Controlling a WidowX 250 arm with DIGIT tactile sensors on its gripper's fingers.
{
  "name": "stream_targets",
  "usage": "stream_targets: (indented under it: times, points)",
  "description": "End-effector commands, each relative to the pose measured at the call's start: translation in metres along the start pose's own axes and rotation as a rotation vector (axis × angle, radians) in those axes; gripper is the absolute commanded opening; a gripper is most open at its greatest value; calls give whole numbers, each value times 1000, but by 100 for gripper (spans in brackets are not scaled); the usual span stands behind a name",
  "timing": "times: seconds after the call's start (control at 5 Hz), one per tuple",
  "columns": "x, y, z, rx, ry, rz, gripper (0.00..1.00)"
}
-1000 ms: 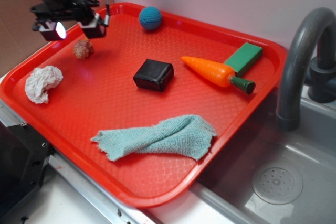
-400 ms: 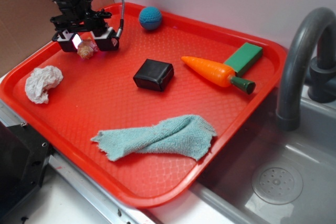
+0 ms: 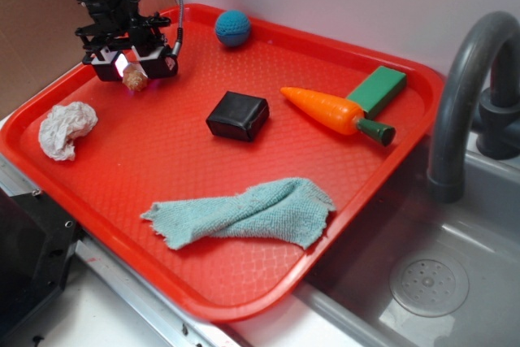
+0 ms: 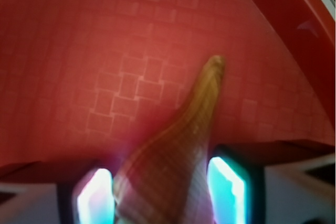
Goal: Grab the shell.
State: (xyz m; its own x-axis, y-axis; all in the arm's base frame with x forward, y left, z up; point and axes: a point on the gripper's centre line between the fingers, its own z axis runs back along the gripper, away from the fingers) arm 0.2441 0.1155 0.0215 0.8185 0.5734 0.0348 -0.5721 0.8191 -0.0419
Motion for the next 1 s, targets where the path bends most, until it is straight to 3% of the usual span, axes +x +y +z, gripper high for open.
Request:
stream_targets:
  times: [0.0, 0.2, 0.6, 0.8]
  points:
    - [12, 8, 77, 51, -121, 70, 0]
    - [-3, -20, 126, 7, -205, 21, 0]
    - [-66, -88, 220, -165, -190, -172, 0]
    - [-77, -104, 224, -202, -187, -211, 0]
